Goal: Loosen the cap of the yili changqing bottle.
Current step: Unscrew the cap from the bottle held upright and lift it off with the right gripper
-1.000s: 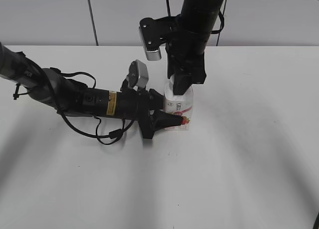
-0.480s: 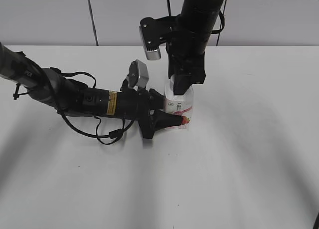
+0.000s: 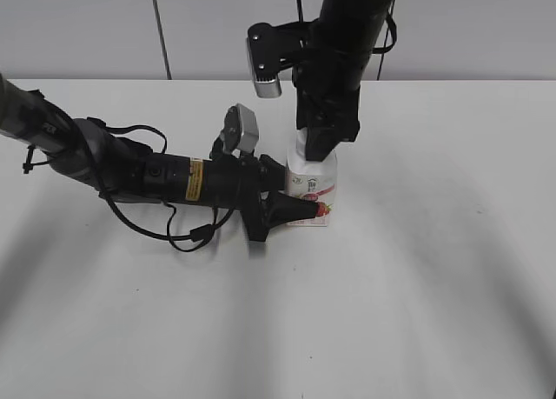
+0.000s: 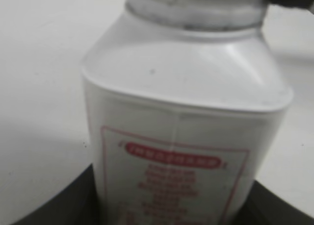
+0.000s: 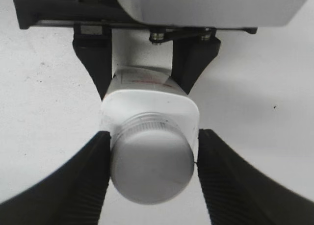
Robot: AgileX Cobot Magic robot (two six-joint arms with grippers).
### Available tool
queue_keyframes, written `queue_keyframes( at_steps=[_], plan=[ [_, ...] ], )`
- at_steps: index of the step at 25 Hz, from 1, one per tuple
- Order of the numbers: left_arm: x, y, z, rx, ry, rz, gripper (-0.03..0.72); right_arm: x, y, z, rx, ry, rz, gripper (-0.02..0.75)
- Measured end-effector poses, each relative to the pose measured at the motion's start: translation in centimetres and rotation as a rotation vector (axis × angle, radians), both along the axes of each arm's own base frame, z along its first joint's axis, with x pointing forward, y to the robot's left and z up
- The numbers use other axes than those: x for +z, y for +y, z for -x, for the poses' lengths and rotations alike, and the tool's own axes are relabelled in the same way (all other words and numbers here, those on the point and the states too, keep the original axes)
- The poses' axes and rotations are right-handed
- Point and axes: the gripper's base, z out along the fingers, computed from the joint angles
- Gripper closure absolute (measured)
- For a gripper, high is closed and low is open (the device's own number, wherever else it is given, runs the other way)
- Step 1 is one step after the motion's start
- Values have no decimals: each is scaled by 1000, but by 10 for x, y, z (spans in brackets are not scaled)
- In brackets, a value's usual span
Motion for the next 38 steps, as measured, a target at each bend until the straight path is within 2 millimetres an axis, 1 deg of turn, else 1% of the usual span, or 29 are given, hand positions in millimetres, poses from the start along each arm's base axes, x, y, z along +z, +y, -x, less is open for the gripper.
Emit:
queue_keyframes(
  at_steps=[4,6,10,13,15,17,21,26,29,34,36,38],
  plan=[
    [0,0,0,-1,0,0,305,5,-1,1,-18,-7,-4,255],
    [0,0,0,-1,0,0,305,7,-1,1,-38,-8,-9,250],
    [0,0,0,-2,0,-1,305,21,-1,4,-115,-7,-42,246],
    [0,0,0,-2,0,-1,305,30,-1,7,-216,13,-75,246],
    [0,0,0,-2,0,-1,305,34,-1,8,-339,43,-95,246],
    [0,0,0,-1,0,0,305,36,-2,8,-501,85,-111,246],
    [0,0,0,-1,0,0,305,37,-3,8,-897,185,-137,246],
    [0,0,0,-1,0,0,305,36,-4,7,-1239,259,-154,246],
    [0,0,0,-1,0,0,305,36,-6,7,-1345,273,-157,246],
    [0,0,0,0,0,1,305,36,-5,7,-1430,299,-166,246],
    [0,0,0,0,0,1,305,32,-4,6,-1446,313,-161,246],
    [0,0,0,0,0,1,305,24,-2,5,-1457,336,-148,246]
  ],
)
